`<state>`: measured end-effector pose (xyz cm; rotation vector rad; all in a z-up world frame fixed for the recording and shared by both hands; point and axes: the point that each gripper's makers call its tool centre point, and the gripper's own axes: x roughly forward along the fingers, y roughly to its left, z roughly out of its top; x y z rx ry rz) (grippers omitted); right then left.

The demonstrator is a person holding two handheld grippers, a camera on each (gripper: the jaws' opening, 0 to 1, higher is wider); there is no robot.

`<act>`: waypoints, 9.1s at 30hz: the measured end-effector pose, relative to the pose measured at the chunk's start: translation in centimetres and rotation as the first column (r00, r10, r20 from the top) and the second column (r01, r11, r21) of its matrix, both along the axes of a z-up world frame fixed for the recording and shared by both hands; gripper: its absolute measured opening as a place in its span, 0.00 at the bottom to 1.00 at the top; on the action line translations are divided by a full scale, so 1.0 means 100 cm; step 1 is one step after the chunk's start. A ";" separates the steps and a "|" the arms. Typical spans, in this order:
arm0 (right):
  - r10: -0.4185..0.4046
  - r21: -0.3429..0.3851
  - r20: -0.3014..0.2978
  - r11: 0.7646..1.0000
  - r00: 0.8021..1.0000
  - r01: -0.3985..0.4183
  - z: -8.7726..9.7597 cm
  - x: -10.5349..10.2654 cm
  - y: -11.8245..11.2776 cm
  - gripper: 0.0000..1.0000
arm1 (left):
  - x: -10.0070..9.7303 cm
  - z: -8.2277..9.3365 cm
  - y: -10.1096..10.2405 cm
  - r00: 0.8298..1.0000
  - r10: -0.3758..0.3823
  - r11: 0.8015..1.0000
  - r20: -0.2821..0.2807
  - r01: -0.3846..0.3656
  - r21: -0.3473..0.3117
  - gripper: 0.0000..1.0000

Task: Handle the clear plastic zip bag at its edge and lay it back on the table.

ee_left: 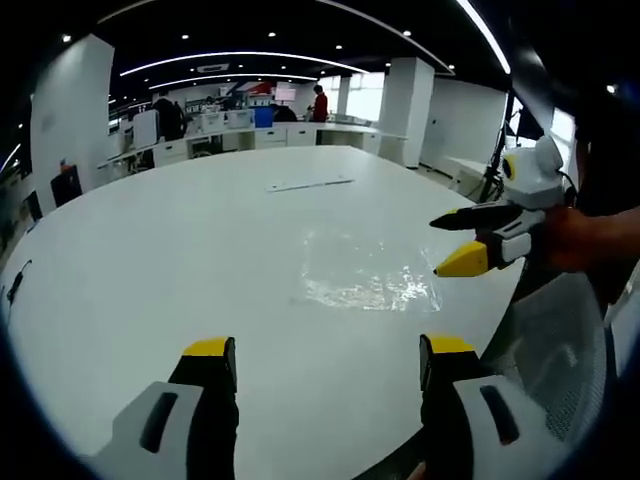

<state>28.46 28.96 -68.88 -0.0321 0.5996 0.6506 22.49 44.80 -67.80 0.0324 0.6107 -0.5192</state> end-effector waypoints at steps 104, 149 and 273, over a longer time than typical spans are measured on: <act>0.010 -0.231 -0.077 0.973 0.997 -0.027 -0.090 0.086 0.091 0.55 | -0.019 -0.032 -0.006 0.996 -0.010 0.998 -0.093 0.004 -0.062 0.69; 0.375 -0.334 -0.022 0.871 0.927 -0.360 -0.058 0.042 0.059 0.00 | 0.000 -0.027 -0.011 0.996 -0.076 0.997 -0.044 0.076 -0.002 0.63; 0.643 -0.462 0.153 0.718 0.750 -0.521 0.045 -0.026 0.049 0.23 | 0.023 -0.027 -0.050 0.763 -0.645 0.653 0.039 0.524 0.546 0.00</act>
